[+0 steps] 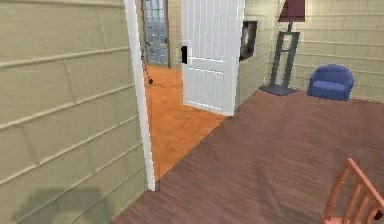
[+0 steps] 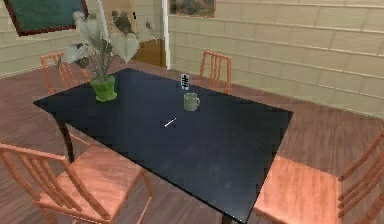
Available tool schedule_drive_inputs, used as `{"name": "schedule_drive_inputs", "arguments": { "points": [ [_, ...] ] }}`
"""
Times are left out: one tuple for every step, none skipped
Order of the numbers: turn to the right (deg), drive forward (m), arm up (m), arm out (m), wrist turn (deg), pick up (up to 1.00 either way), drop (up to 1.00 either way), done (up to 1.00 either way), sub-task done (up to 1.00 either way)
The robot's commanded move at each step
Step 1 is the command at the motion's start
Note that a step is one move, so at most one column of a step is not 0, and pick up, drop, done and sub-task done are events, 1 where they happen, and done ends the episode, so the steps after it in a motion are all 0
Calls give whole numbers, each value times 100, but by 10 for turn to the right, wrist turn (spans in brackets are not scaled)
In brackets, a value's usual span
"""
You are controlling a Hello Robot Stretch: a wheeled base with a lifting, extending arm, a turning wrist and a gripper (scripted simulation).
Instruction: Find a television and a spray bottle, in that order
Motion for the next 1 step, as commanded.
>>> {"name": "schedule_drive_inputs", "arguments": {
  "points": [
    [30,0,0,0,0,0,0,0,0]
  ]
}}
